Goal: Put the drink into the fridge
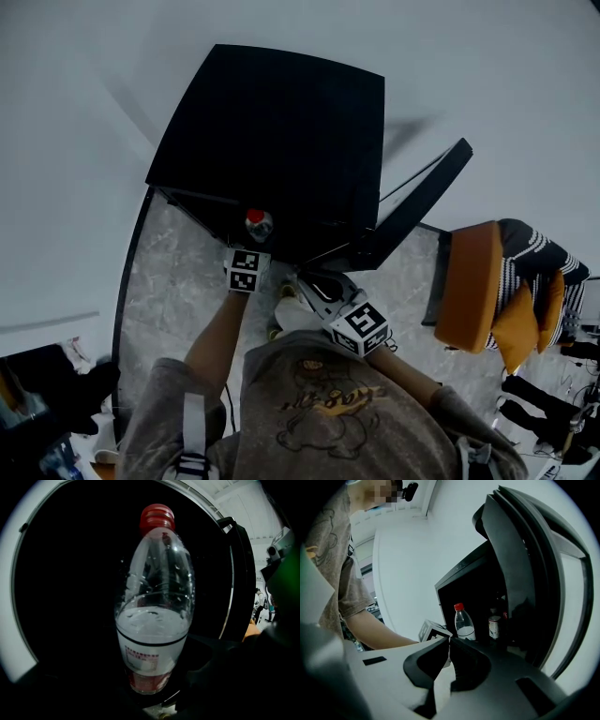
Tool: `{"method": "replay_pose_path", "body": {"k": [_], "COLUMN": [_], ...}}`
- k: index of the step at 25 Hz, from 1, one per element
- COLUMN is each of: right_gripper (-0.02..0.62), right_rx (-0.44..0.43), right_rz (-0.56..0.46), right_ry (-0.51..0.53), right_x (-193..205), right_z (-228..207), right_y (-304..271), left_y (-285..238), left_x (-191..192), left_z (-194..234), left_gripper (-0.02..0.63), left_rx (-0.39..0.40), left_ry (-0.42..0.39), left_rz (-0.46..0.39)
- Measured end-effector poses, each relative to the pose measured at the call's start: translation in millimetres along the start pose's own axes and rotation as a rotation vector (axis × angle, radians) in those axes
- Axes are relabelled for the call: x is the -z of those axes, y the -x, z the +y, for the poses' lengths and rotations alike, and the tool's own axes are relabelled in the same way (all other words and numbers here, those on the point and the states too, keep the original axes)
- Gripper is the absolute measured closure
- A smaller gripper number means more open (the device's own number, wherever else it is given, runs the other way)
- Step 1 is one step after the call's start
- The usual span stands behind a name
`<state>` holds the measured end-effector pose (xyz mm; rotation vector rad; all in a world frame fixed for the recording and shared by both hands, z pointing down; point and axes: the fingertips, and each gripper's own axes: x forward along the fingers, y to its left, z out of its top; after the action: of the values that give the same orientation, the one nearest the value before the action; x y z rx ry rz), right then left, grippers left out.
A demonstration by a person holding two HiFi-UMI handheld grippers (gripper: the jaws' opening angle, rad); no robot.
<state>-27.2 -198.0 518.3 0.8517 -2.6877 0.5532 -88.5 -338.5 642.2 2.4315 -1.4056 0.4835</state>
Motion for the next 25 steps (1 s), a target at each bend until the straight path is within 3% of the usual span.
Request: {"method": "replay_pose_path", "body": {"k": [25], "right_gripper": [0.572], "right_rx": [0.005], "right_rz": [0.011], "right_ry": [-0.049], "right_x": [4], "right_z": [-13], "right_y": [-5], "left_y": [-65], "left_x": [-2], "left_z": [35], "left_gripper": [0.288], "left_rx": [-0.087], "left_ry": [-0.008], "left_rz": [-0.028]}}
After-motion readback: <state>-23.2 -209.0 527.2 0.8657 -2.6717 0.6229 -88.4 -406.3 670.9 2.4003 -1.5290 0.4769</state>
